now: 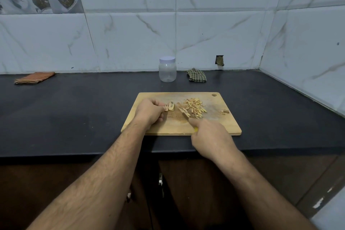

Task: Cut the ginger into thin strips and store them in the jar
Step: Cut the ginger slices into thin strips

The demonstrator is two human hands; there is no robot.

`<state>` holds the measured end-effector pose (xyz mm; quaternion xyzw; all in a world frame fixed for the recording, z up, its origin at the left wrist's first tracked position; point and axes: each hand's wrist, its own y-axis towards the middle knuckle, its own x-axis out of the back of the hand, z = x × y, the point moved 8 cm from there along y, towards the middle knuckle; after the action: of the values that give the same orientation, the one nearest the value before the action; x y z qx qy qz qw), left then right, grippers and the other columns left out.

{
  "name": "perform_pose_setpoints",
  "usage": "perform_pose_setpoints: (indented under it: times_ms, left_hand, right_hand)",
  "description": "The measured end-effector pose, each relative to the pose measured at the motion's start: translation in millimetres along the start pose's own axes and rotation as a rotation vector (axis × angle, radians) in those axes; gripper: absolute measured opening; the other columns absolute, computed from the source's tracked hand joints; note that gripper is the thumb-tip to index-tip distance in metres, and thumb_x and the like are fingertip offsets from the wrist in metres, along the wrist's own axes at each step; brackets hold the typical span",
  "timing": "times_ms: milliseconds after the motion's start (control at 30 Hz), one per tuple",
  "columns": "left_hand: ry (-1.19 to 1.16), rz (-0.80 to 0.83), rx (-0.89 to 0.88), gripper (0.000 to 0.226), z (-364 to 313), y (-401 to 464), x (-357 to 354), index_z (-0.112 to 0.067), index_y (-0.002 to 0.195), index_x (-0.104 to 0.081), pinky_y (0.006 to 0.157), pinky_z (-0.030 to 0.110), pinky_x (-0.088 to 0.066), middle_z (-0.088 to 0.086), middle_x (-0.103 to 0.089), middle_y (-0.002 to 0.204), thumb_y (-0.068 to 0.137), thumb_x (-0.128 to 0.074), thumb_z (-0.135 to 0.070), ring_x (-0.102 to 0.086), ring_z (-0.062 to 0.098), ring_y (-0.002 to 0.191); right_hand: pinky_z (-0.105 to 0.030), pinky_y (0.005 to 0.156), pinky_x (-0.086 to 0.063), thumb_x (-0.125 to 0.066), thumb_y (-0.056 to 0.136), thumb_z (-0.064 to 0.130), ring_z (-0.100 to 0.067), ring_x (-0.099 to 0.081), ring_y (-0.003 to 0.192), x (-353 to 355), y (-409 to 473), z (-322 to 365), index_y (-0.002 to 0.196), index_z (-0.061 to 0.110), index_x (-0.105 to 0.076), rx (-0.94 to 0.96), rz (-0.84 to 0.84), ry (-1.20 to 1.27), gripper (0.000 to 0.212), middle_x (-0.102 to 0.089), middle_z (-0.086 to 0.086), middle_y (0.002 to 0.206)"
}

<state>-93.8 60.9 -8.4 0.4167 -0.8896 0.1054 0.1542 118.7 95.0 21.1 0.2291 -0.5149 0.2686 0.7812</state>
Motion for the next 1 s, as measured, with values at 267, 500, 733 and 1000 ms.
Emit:
perform_pose_setpoints:
  times_ms: [267, 500, 733, 1000]
  left_hand:
    - [0.317, -0.034, -0.151, 0.015, -18, 8, 2, -0.02, 0.105, -0.067, 0.079, 0.032, -0.052, -0.001, -0.069, 0.095, 0.09, -0.067, -0.019, -0.061, 0.015, 0.08]
    - [0.606, 0.1, -0.189, 0.051, -34, 16, -13, -0.023, 0.136, -0.054, 0.099, 0.034, -0.048, 0.0, -0.065, 0.121, 0.088, -0.07, -0.019, -0.059, 0.019, 0.112]
    - [0.709, 0.202, -0.142, 0.058, -34, 21, -14, -0.019, 0.141, -0.049, 0.101, 0.032, -0.044, 0.004, -0.058, 0.134, 0.088, -0.071, -0.024, -0.055, 0.024, 0.12]
    - [0.594, 0.243, -0.083, 0.022, -33, 28, -14, -0.022, 0.105, -0.067, 0.065, 0.029, -0.052, -0.001, -0.065, 0.09, 0.084, -0.074, -0.017, -0.057, 0.014, 0.071]
  right_hand:
    - [-0.031, 0.087, -0.048, -0.047, 0.09, 0.009, -0.021, -0.055, 0.12, 9, 21, 4, 0.145, 0.034, -0.048, -0.013, 0.024, -0.012, 0.06, -0.057, 0.0, 0.137]
    - [-0.031, 0.076, -0.048, -0.045, 0.09, 0.006, -0.024, -0.059, 0.107, 16, 38, 9, 0.15, 0.032, -0.04, -0.01, -0.029, -0.049, 0.065, -0.065, -0.004, 0.122]
    - [-0.034, 0.084, -0.048, -0.043, 0.089, 0.007, -0.025, -0.056, 0.117, -5, 47, 18, 0.15, 0.033, -0.037, -0.011, 0.004, 0.07, 0.067, -0.061, -0.001, 0.13]
    - [-0.034, 0.078, -0.047, -0.045, 0.093, 0.014, -0.024, -0.059, 0.11, -8, 49, 12, 0.146, 0.029, -0.043, -0.011, -0.055, 0.083, 0.055, -0.065, -0.001, 0.123]
